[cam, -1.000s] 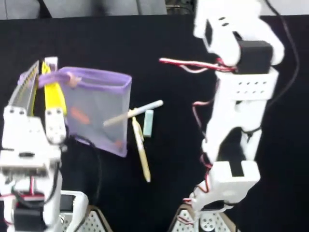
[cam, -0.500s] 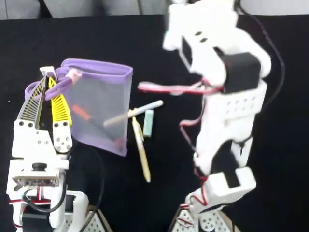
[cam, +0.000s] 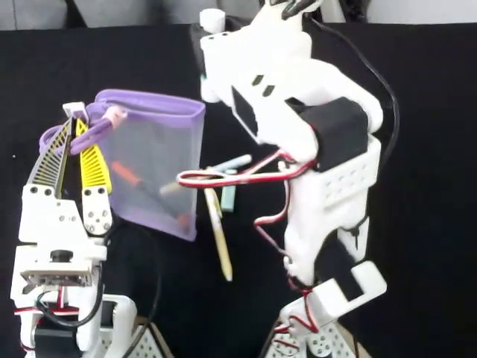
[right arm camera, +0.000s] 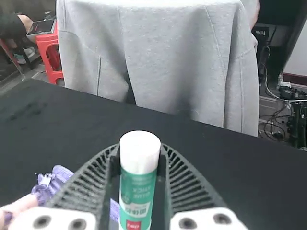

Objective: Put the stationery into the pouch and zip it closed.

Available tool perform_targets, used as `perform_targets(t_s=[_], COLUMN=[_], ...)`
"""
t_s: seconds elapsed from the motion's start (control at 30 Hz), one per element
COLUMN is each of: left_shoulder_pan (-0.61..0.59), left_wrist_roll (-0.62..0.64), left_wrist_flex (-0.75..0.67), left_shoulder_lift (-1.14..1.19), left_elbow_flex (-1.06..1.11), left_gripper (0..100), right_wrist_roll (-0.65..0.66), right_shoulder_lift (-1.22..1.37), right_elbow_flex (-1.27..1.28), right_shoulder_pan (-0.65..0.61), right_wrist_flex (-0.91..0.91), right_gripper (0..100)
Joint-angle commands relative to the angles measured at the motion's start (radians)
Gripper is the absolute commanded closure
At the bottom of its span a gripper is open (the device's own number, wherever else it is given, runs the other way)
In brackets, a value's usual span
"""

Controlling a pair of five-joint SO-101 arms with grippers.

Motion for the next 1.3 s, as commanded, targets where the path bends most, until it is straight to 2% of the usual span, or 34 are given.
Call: perform_targets(t_s=[0.0,0.23,0.33,0.57,0.93,1.1,1.27], left_shoulder_pan=[0.012,0.018,0.018,0.018,0.010,0.010,0.010], left_wrist_roll=[-0.011,-0.009,-0.009,-0.009,0.044,0.044,0.044], left_wrist_flex=[-0.014,-0.014,-0.014,-0.014,-0.014,-0.014,-0.014], left_shoulder_lift=[-0.006,-0.006,-0.006,-0.006,-0.006,-0.006,-0.006], left_elbow_flex=[-0.005,-0.005,-0.005,-0.005,-0.013,-0.010,-0.010], left_gripper=[97,97,97,97,97,97,97], right_wrist_roll=[-0.002,-0.002,0.037,0.063,0.069,0.071,0.141], right_shoulder_lift=[-0.131,-0.306,-0.369,-0.453,-0.463,-0.688,-0.894], right_elbow_flex=[-0.054,-0.077,-0.076,-0.035,0.446,0.674,1.030], right_shoulder_pan=[-0.012,-0.012,-0.015,-0.104,-0.106,-0.106,-0.106], right_wrist_flex=[0.061,0.140,0.160,0.175,-0.155,-0.287,-0.588], right_gripper=[98.7,98.7,98.7,98.7,98.8,98.8,98.8])
